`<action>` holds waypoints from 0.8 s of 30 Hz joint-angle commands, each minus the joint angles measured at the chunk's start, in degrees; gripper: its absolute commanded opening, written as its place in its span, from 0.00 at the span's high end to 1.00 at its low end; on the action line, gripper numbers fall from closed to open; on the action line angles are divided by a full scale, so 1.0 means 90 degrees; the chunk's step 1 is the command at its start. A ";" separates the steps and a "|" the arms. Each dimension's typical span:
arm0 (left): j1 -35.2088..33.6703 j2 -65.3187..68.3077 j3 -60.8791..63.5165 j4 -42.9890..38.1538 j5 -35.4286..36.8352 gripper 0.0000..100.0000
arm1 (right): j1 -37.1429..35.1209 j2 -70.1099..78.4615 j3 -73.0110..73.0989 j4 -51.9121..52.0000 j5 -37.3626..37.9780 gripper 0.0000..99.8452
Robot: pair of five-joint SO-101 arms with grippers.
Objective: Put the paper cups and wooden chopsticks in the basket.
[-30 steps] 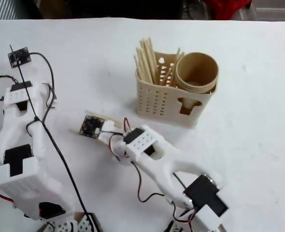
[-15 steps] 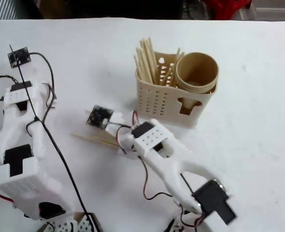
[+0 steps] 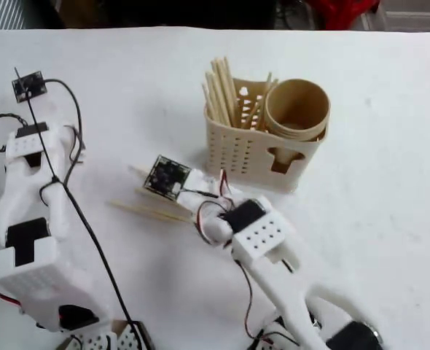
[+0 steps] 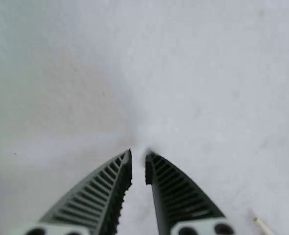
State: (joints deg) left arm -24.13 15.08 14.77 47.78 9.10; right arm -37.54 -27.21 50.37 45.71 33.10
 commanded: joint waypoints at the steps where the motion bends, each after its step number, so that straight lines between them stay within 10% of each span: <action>1: -0.0063 -0.0044 -0.0039 -0.0098 -0.0078 0.93 | 0.0083 -0.0825 0.0107 0.0024 0.0000 0.97; 24: -0.0034 -0.0034 -0.0049 -0.0127 -0.0078 0.93 | 0.0181 -0.2711 -0.2266 -0.3375 0.0020 0.97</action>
State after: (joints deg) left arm -24.13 15.08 14.77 47.78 9.10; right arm -37.19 -50.15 35.08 25.49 33.10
